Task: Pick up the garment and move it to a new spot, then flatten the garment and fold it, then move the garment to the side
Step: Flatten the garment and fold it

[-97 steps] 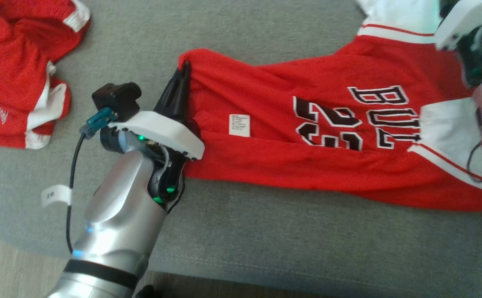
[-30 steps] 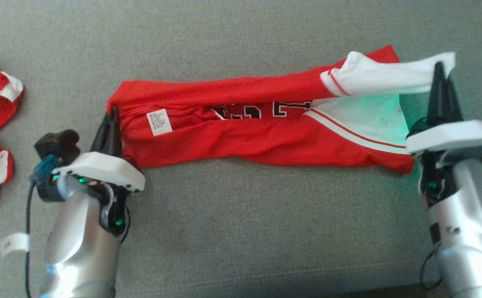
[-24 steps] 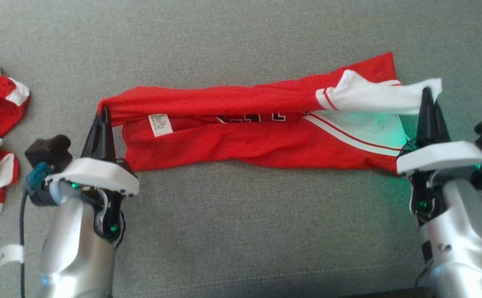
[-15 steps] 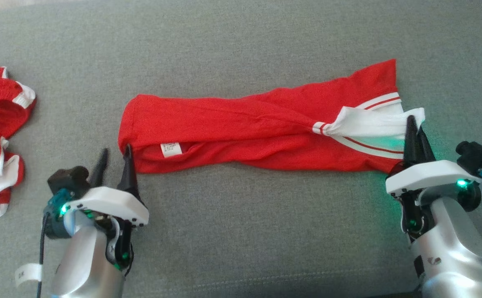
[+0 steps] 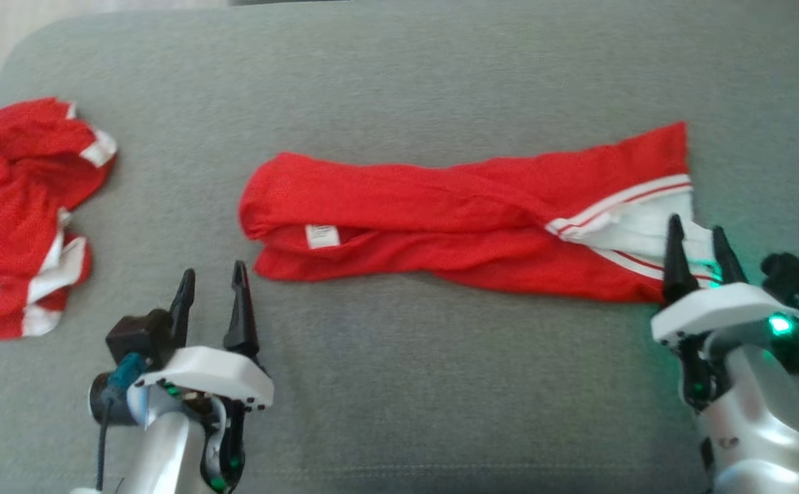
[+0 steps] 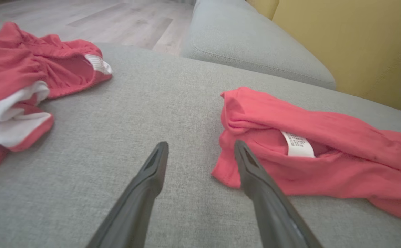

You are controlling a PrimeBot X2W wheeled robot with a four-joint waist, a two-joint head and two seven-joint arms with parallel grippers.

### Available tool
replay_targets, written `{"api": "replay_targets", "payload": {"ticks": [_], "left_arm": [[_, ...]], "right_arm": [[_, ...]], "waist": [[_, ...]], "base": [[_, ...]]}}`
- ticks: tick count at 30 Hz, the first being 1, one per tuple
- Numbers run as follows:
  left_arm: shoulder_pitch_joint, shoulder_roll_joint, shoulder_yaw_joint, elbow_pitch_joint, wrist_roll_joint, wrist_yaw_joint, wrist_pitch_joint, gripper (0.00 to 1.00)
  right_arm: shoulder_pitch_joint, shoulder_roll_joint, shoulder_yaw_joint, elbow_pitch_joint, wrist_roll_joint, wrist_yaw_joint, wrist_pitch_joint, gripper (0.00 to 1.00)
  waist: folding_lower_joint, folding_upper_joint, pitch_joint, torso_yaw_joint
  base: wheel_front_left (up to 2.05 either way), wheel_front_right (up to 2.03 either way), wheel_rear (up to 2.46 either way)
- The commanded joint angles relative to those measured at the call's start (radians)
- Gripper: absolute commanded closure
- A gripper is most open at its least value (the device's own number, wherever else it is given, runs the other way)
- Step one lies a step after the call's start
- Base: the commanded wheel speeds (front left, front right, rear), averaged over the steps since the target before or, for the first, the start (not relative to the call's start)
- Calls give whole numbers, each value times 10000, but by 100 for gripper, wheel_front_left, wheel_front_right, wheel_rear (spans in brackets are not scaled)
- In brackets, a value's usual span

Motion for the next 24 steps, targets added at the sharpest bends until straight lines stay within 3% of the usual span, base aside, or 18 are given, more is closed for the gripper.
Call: {"api": "replay_targets", "payload": {"ticks": [1, 11, 12, 14, 24], "left_arm": [[-178, 195, 170, -466, 15, 91, -53, 0], [-104, 195, -91, -634, -62, 202, -53, 0], [-102, 195, -89, -636, -74, 207, -53, 0], [-108, 195, -102, -641, -87, 213, -53, 0], [-145, 195, -185, -697, -61, 213, -53, 0]], "right_arm": [[-405, -226, -11, 136, -236, -9, -105, 0], [-1007, -227, -220, 1992, -789, -9, 91, 0], [-1034, -198, -152, 2135, -789, -9, 157, 5], [-1076, -172, -80, 2394, -731, -9, 266, 100], [-1424, -712, -459, 2639, -538, -9, -33, 100]], "waist": [[0, -1, 50, 442], [0, -1, 171, 1074], [0, -1, 182, 1094], [0, -1, 200, 1119], [0, -1, 176, 967]], "base": [[0, 0, 0], [0, 0, 0], [0, 0, 0], [0, 0, 0], [0, 0, 0]]}}
